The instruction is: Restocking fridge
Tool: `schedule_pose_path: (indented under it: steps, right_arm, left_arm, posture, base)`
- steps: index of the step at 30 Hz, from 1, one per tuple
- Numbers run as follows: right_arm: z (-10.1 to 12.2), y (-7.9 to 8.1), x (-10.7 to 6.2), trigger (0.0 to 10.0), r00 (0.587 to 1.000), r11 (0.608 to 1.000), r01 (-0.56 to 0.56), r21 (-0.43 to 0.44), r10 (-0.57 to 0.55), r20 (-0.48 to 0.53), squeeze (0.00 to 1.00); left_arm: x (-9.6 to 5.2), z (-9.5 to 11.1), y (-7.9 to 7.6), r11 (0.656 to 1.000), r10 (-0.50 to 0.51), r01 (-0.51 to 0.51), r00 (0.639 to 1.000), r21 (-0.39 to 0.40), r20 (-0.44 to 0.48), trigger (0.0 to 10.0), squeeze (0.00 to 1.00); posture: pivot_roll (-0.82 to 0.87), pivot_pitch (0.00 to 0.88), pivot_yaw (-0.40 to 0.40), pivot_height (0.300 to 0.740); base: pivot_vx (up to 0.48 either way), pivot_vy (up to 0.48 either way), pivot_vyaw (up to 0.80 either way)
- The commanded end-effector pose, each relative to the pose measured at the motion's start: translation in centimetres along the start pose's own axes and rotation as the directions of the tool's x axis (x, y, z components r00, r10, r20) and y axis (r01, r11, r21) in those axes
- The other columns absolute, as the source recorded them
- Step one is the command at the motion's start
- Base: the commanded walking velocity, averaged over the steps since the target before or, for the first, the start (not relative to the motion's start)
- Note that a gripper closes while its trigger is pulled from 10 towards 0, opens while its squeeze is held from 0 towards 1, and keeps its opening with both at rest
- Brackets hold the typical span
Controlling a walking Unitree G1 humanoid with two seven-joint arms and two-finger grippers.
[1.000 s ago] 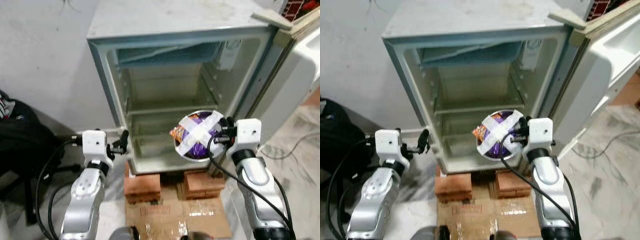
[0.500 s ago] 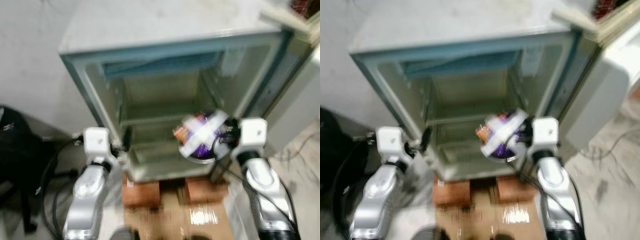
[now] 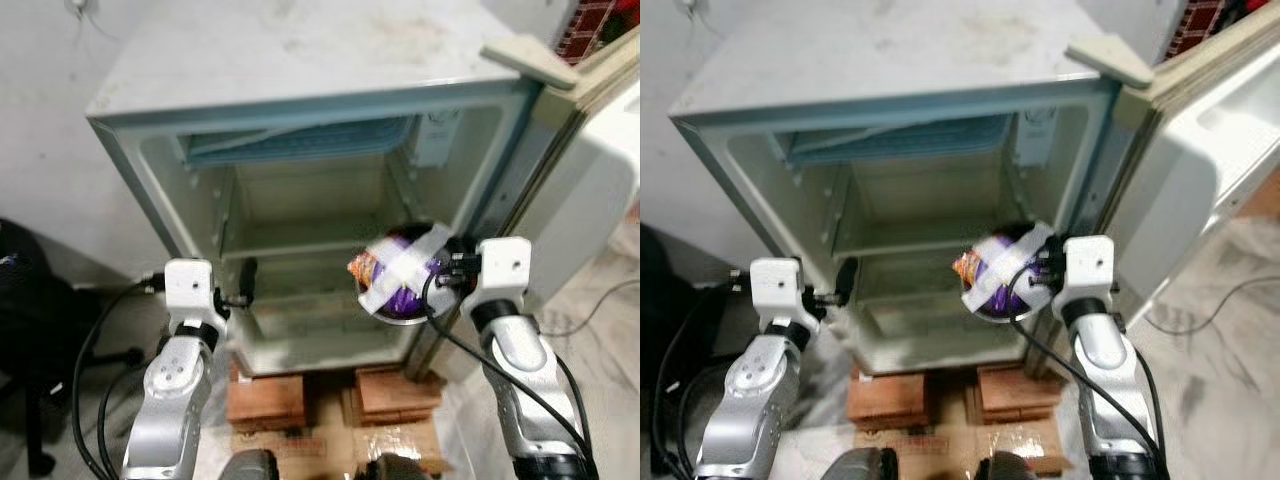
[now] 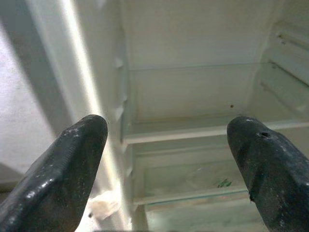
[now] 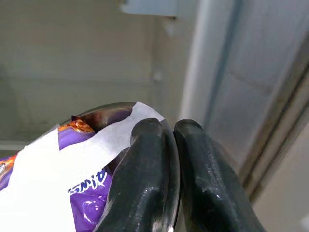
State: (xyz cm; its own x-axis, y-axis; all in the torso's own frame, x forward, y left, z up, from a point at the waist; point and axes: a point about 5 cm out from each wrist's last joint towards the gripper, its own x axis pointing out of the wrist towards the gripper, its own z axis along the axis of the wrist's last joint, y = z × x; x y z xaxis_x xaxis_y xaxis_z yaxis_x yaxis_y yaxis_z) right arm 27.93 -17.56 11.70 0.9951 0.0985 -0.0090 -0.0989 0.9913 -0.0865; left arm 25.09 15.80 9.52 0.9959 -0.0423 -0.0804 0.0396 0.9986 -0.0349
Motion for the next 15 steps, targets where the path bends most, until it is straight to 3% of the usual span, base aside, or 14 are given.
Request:
schedule_pose_path:
  steps: [1, 8, 9, 15]
  right_arm:
    - [0.2, 0.7, 0.6, 10.0, 0.998, 0.998, -0.056, 0.015, 0.056, -0.001, 0.0]
    - [0.3, 1.1, 2.1, 10.0, 0.996, 0.995, -0.093, 0.025, 0.093, -0.001, 0.0]
    - [0.4, 1.2, 2.9, 10.0, 0.995, 0.994, -0.103, 0.03, 0.103, 0.003, 0.0]
    - [1.4, 1.7, 5.1, 10.0, 0.992, 0.99, -0.122, 0.074, 0.121, 0.021, 0.0]
  left_arm:
    - [-0.7, 0.1, 0.8, 1.0, 0.019, -0.019, 1.0, 0.008, -0.012, 10.0, 0.0]
    - [-2.8, -0.2, 1.7, 0.999, 0.03, -0.028, 0.999, 0.029, -0.041, 10.0, 0.0]
    - [-3.6, -0.5, 1.5, 1.0, -0.005, 0.006, 0.998, 0.02, -0.067, 10.0, 0.0]
    - [-5.5, -0.6, 1.5, 0.997, -0.057, 0.062, 0.993, 0.042, -0.103, 10.0, 0.0]
  posture:
    - [0.02, 0.139, 0.038, 0.74]
    - [0.06, 0.155, 0.025, 0.74]
    - [0.09, 0.167, 0.013, 0.74]
    - [0.13, 0.193, -0.01, 0.74]
  base:
    - [0.0, 0.0, 0.0]
    - [0.0, 0.0, 0.0]
    - [0.0, 0.0, 0.0]
    - [0.0, 0.0, 0.0]
